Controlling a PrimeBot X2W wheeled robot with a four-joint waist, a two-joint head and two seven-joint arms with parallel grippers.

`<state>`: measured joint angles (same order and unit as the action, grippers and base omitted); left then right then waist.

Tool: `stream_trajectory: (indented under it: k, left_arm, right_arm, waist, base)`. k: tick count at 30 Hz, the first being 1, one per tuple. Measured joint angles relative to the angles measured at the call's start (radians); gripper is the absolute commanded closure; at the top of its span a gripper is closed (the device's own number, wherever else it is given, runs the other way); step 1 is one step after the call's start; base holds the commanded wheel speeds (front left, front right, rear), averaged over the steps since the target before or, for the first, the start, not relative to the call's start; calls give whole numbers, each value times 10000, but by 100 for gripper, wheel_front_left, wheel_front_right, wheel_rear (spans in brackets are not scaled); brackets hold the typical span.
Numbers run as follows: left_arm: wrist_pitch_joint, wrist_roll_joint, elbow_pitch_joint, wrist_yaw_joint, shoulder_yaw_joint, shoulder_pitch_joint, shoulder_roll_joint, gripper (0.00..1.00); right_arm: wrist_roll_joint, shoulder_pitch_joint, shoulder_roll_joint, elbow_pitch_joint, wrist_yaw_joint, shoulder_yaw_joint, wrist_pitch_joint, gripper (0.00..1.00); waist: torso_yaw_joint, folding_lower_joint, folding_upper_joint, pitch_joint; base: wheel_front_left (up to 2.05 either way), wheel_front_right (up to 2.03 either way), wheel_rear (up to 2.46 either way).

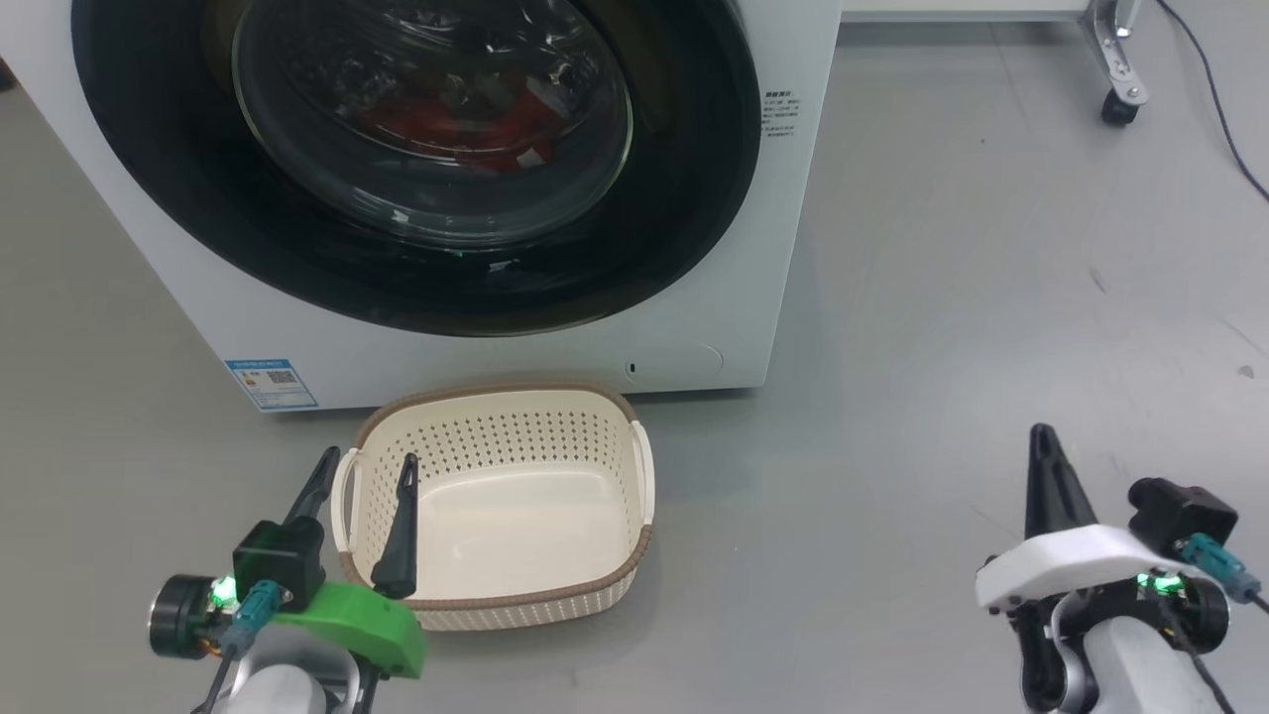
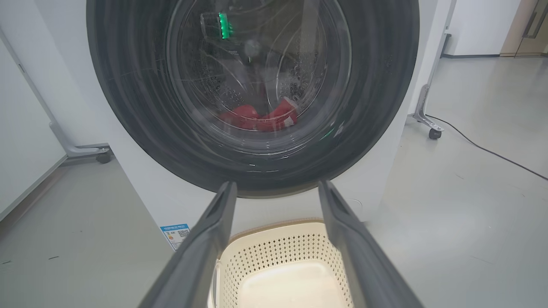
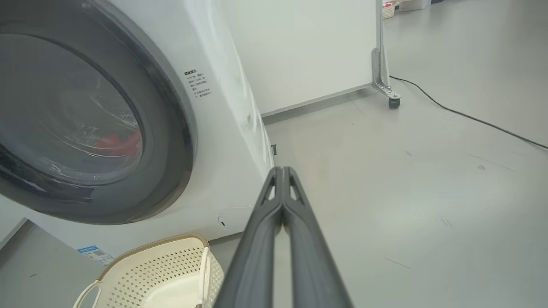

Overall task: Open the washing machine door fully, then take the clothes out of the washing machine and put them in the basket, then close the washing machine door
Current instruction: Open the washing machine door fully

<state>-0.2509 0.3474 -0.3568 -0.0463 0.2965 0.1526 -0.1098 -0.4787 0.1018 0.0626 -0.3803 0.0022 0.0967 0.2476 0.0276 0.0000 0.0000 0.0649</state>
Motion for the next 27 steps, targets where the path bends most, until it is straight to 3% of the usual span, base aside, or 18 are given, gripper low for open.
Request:
stream_trajectory:
  k: [8, 12, 21, 27]
  left_arm:
    - [0, -52, 215, 77, -36, 438, 52, 0]
    - [-10, -125, 405, 79, -71, 644, 59, 0]
    - [-10, -228, 681, 257, -36, 1235, 222, 0]
    - [-10, -238, 738, 355, -6, 1565, 341, 0]
  right_arm:
    - [-2268, 1003, -121, -199, 629, -1024, -261, 100]
    - [-4167, 1846, -190, -215, 899, -1661, -855, 100]
    - [-7308, 3871, -163, -245, 936, -2552, -2512, 100]
    - [-8268, 5018, -125, -295, 936, -2690, -3513, 100]
  waist:
    - [229, 0, 0, 686]
    - [348, 0, 0, 1050]
    - [611, 0, 0, 1904]
    - [879, 0, 0, 2431]
  base:
    - [0, 0, 0]
    - [0, 0, 0]
    - [0, 0, 0]
    - [0, 0, 0]
